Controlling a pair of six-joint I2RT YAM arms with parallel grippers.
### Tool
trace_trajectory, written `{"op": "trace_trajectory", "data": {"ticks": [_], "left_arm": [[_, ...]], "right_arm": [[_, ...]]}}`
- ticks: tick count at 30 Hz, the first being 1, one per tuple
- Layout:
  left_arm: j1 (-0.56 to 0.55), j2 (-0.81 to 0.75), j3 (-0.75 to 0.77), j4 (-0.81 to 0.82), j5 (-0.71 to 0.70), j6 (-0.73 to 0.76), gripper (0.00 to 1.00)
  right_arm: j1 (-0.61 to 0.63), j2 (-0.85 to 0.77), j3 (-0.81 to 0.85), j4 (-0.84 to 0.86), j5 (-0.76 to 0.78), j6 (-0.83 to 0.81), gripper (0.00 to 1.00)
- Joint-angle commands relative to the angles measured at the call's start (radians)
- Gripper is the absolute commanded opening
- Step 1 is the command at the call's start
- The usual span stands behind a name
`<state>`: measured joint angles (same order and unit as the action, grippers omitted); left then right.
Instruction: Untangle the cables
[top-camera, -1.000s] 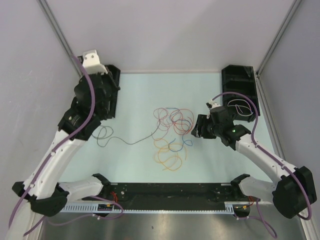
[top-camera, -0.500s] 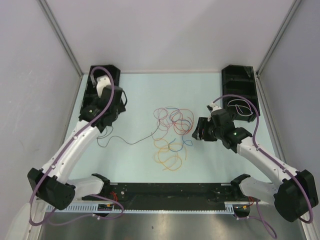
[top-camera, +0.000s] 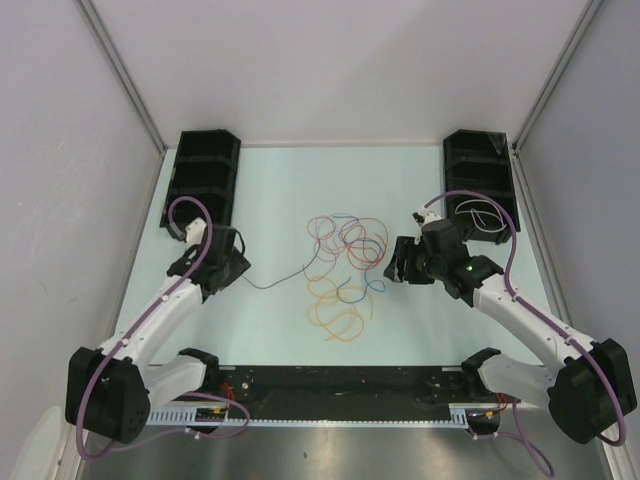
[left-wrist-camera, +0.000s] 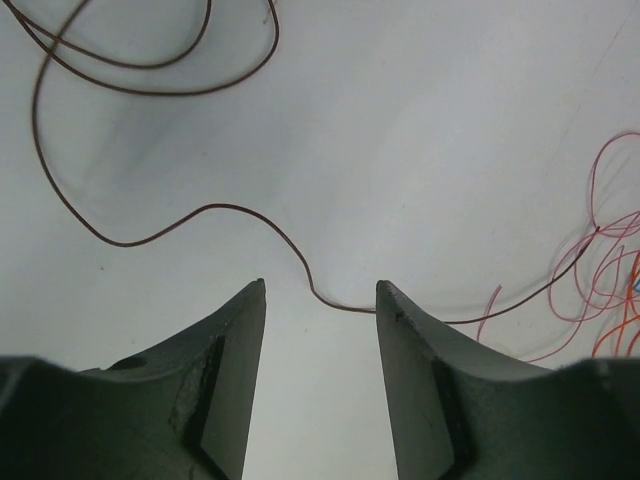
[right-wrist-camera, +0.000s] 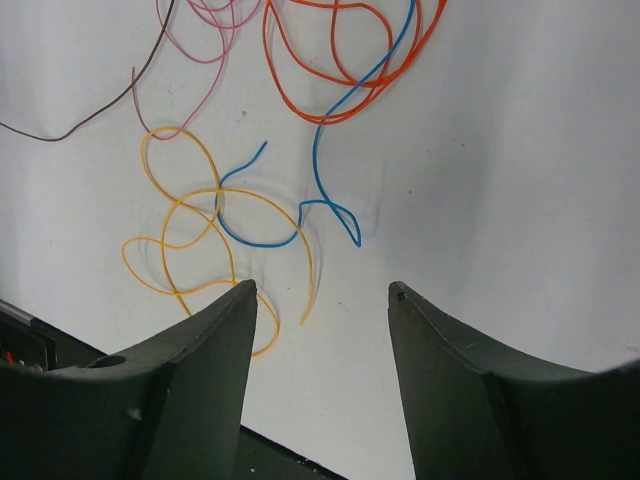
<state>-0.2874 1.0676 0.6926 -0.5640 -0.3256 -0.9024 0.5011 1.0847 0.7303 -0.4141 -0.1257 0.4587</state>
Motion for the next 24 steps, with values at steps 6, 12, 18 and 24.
{"op": "trace_trajectory", "data": {"ticks": [6, 12, 18, 24], "left_arm": [[0.014, 0.014, -0.071, 0.165, -0.004, -0.173, 0.53], [0.025, 0.052, -0.077, 0.167, -0.030, -0.168, 0.53], [0.030, 0.049, -0.093, 0.167, -0.055, -0.173, 0.54], [0.031, 0.095, -0.108, 0.206, -0.059, -0.168, 0.53]], "right_arm": [[-0.004, 0.000, 0.000, -0.002, -0.008, -0.026, 0.60], [-0.006, 0.004, 0.001, 0.003, -0.011, -0.026, 0.60], [-0.006, 0.007, 0.000, -0.006, -0.005, -0.029, 0.60], [-0.006, 0.009, 0.000, -0.002, -0.003, -0.028, 0.60]]}}
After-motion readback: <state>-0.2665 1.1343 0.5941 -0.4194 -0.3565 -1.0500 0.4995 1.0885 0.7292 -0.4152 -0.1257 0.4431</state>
